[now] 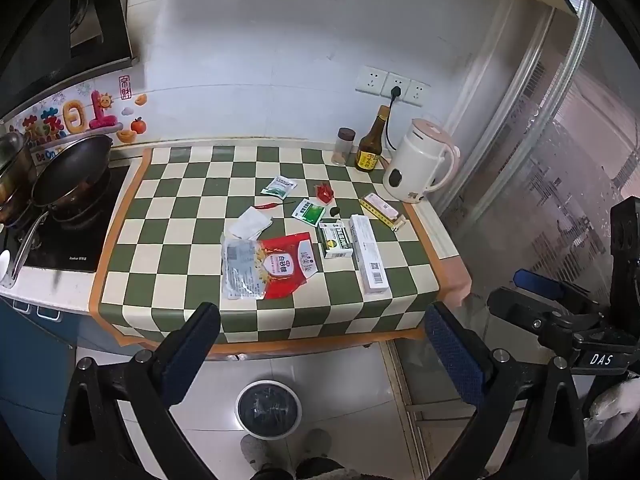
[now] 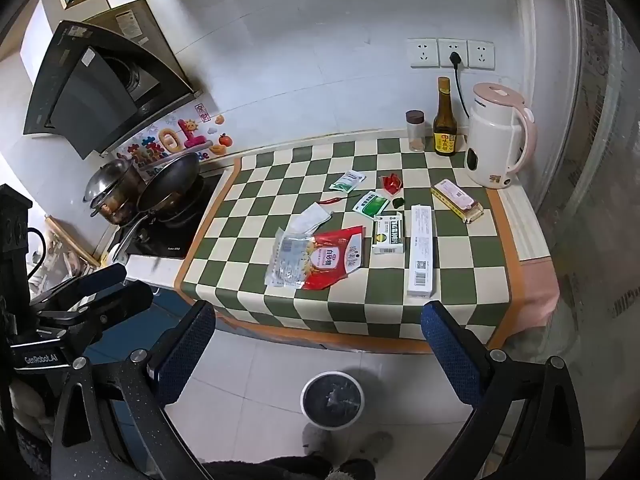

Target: Collect trash

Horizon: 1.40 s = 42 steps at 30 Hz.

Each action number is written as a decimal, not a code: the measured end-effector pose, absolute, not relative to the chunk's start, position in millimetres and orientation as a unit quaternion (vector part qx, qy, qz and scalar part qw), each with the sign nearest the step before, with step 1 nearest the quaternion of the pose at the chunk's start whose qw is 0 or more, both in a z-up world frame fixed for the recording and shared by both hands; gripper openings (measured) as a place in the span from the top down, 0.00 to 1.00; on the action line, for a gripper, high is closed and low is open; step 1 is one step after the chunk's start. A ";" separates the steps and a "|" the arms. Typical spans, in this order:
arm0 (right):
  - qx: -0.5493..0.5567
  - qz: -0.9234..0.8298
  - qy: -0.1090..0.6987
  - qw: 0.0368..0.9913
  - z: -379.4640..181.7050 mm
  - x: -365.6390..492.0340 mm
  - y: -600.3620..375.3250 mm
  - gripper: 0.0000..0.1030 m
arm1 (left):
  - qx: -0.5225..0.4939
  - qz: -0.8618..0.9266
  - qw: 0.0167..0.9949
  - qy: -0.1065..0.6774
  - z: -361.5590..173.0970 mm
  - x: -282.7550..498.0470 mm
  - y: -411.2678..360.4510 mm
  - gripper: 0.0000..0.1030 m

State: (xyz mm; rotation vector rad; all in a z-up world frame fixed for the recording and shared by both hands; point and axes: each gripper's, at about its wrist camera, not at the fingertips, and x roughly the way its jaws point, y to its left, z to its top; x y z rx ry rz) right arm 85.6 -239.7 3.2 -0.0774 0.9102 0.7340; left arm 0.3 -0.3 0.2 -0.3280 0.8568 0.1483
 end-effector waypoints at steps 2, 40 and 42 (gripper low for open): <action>-0.035 0.348 0.427 0.834 4.3 85.3 -241.0 0.00 | -0.158 0.070 0.895 0.412 0.4 0.5 -0.7 0.00; -0.034 0.352 0.422 0.835 6.7 83.7 -241.4 0.00 | -0.150 0.066 0.897 0.411 13.5 6.1 0.0 0.00; -0.033 0.352 0.422 0.835 10.8 83.4 -241.5 0.00 | -0.149 0.066 0.897 0.411 13.8 5.8 0.4 0.00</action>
